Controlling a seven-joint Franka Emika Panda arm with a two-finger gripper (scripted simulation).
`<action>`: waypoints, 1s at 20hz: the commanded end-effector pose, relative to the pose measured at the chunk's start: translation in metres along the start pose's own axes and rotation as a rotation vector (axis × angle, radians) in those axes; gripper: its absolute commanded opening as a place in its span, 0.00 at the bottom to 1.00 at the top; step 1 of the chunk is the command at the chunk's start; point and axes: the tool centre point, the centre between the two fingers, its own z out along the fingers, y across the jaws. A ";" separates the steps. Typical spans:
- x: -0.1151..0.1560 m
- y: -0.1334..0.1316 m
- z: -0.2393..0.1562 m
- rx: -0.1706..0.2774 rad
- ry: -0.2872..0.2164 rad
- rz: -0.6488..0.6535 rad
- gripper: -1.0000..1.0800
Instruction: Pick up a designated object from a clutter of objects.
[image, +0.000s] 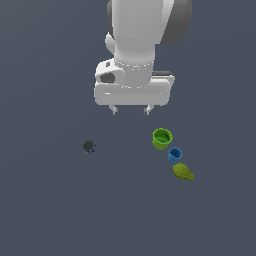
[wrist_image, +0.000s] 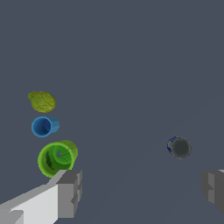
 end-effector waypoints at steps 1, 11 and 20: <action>0.000 0.001 0.000 0.000 0.000 -0.001 0.96; 0.003 0.016 0.021 0.006 -0.003 -0.055 0.96; 0.004 0.049 0.063 0.017 -0.008 -0.166 0.96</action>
